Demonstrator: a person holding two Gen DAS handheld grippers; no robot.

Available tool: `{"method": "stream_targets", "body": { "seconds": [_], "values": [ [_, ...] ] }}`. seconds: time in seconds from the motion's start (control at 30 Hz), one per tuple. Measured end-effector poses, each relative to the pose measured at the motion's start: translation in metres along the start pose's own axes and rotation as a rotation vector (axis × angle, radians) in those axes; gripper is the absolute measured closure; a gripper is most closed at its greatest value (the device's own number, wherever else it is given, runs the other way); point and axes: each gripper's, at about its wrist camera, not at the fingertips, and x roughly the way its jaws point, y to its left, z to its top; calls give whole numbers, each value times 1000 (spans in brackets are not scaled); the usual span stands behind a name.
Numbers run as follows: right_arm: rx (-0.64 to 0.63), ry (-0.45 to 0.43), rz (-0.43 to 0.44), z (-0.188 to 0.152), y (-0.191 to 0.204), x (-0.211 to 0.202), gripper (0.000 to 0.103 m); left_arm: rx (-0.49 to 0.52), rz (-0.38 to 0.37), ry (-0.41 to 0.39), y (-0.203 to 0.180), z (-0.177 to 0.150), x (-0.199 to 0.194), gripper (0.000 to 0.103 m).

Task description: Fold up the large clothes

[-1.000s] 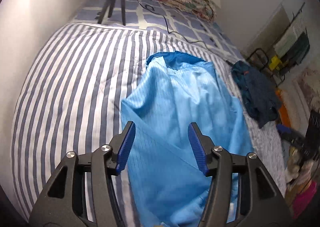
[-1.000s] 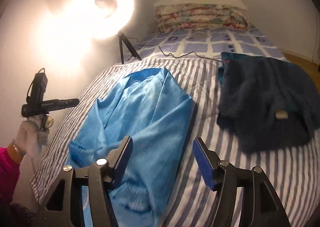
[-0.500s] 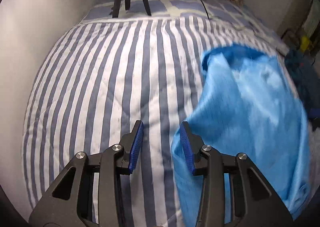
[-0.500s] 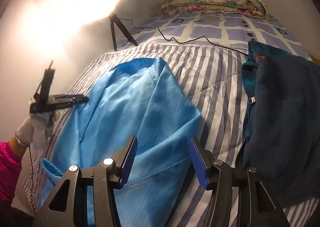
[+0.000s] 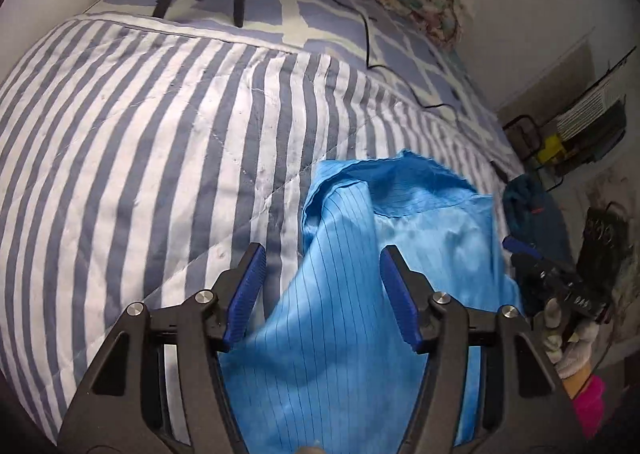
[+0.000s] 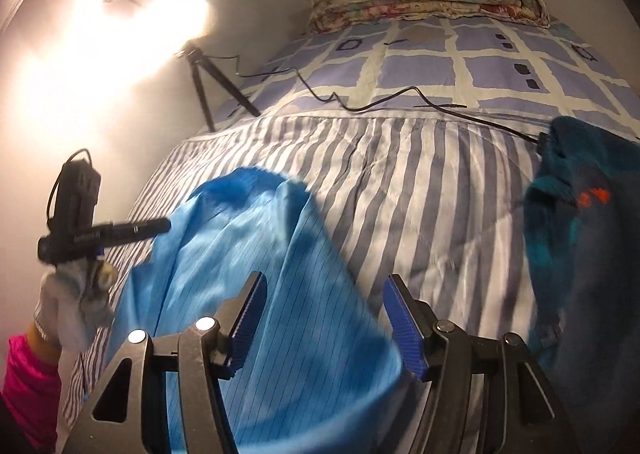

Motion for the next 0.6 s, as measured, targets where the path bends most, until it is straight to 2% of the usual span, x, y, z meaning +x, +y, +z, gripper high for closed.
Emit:
{"method": "stream_targets", "body": {
  "seconds": [0.17, 0.23, 0.27, 0.3, 0.37, 0.4, 0.43, 0.53, 0.6],
  "values": [
    [57, 20, 65, 9, -5, 26, 36, -15, -4, 7, -2, 2, 15, 42],
    [61, 39, 73, 8, -4, 34, 39, 15, 15, 14, -8, 1, 18, 51],
    [58, 44, 65, 8, -2, 36, 48, 31, 29, 16, -11, 1, 19, 75],
    [53, 45, 64, 8, -1, 37, 64, 47, 37, 28, -14, 1, 21, 90],
    [45, 45, 75, 6, 5, 36, 79, 62, 29, 9, -19, -1, 18, 96],
    [37, 40, 68, 6, 8, 33, 84, 80, 23, -9, -24, -2, 14, 97],
    [18, 35, 55, 6, 13, 30, 96, 93, 20, -23, -29, -2, 11, 98],
    [-33, 16, -5, 5, 27, 17, 102, 115, 13, -58, -40, -4, -7, 99],
    [-38, -11, -4, 5, 32, 1, 103, 124, 4, -83, -48, -6, -24, 99]
  ]
}}
